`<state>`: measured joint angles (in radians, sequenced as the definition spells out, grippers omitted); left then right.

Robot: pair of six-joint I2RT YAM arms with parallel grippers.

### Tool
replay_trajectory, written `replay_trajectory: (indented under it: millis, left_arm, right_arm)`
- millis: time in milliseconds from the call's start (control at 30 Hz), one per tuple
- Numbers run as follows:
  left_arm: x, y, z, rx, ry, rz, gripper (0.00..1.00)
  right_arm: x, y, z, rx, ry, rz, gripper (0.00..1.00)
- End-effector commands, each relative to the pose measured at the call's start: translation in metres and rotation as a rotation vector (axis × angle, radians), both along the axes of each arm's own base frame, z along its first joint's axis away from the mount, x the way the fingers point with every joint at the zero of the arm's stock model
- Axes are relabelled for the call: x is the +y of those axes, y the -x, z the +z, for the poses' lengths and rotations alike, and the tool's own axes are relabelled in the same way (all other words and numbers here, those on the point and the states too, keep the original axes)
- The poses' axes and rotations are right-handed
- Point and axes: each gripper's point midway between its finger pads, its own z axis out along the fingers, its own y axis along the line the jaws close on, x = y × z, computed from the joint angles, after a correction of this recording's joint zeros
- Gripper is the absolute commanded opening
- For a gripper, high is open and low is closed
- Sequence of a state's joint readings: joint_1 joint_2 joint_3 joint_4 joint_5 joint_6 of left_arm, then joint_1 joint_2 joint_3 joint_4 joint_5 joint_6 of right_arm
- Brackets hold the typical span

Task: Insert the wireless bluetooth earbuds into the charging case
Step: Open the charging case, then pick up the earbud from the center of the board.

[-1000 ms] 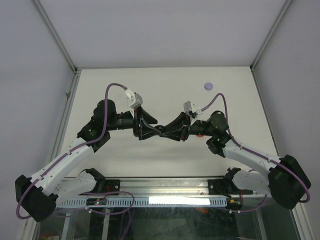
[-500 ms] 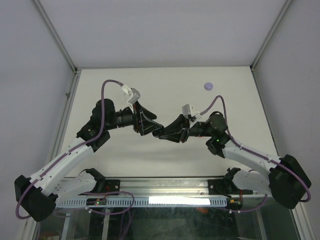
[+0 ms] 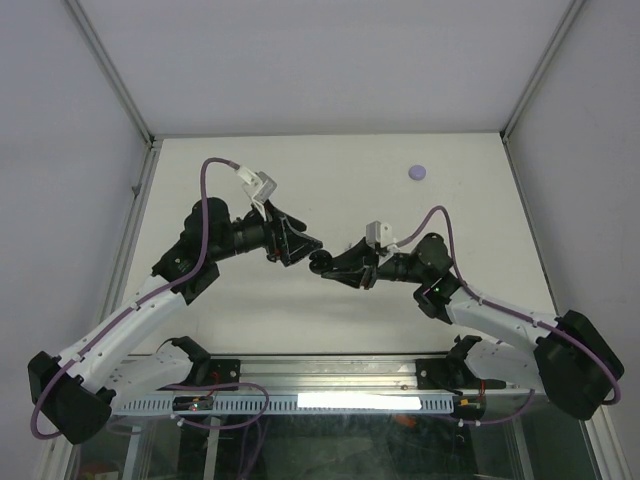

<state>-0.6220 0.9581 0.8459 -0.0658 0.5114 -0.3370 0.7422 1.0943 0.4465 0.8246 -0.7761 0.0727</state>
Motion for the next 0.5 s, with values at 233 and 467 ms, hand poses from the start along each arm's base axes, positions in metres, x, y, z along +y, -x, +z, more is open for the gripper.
replay_trajectory:
  millis: [233, 467]
  left_arm:
    - [0.037, -0.047, -0.039, 0.14, -0.081, 0.39, 0.79]
    - [0.071, -0.07, -0.104, 0.299, -0.254, 0.633, 0.73]
  right_arm:
    - [-0.015, -0.038, -0.03, -0.111, 0.019, -0.256, 0.0]
    - [-0.028, -0.05, -0.039, -0.13, 0.014, -0.361, 0.0]
